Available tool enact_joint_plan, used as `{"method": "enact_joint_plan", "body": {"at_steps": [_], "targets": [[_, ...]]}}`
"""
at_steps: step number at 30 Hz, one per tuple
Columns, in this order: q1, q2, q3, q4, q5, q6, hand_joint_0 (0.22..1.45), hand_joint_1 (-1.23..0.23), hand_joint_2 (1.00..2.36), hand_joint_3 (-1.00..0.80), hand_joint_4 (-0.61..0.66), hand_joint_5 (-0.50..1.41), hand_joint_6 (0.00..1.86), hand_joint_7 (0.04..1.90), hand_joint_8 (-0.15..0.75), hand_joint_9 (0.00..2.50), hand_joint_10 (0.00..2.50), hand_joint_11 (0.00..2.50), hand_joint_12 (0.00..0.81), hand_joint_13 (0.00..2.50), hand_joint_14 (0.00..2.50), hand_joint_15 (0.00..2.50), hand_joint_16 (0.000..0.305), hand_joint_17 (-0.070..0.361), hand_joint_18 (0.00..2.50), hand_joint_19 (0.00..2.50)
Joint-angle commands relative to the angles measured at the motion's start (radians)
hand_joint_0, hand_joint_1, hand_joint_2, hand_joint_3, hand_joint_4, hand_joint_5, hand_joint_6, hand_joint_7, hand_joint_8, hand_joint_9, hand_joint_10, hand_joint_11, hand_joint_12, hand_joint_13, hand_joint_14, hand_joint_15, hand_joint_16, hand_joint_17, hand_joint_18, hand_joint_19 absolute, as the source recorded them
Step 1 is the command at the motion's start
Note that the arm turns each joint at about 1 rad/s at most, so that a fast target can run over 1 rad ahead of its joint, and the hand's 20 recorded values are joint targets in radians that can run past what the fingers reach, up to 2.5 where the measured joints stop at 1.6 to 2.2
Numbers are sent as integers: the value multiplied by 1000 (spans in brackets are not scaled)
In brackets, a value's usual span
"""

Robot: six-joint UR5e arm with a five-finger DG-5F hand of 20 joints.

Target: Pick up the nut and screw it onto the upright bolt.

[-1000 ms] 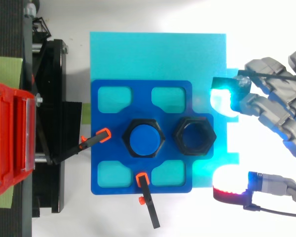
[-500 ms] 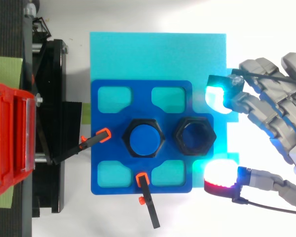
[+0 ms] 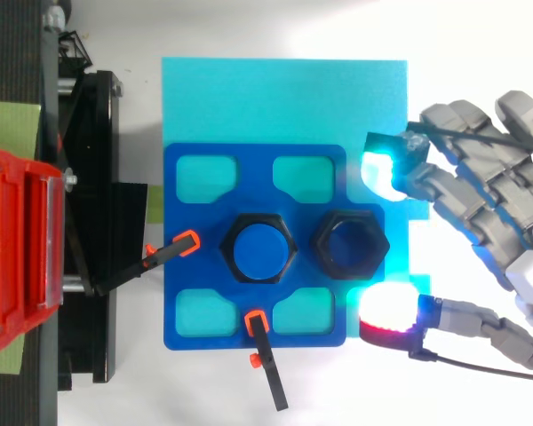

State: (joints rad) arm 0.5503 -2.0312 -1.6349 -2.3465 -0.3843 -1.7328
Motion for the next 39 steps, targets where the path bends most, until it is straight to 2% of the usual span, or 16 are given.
{"method": "enact_joint_plan", "body": {"at_steps": [1,11,16,25,29,39], "targets": [[0,-3,18,-2,-1,-14,360,-529,1000,-500,196,-240,502,785,288,359,0,0,387,458,0,0,55,125,336,0],[-1,-4,18,-8,-2,-17,358,-521,1000,-500,192,-242,502,783,287,353,0,0,386,459,0,0,56,125,337,0],[-3,-32,18,-17,-10,-5,358,-516,1000,-500,191,-242,502,780,288,354,0,0,387,459,0,0,56,125,339,0],[-3,-34,18,-22,-13,1,358,-509,1000,-500,190,-242,502,780,288,358,0,0,386,464,0,0,56,125,345,0],[-3,-34,18,-45,-44,1,360,-507,1000,-500,190,-242,502,780,288,361,0,0,385,468,0,0,55,124,350,0],[-9,-34,18,-48,-59,2,362,-516,1000,-500,192,-241,502,781,289,362,0,0,383,474,0,0,55,124,355,0]]}}
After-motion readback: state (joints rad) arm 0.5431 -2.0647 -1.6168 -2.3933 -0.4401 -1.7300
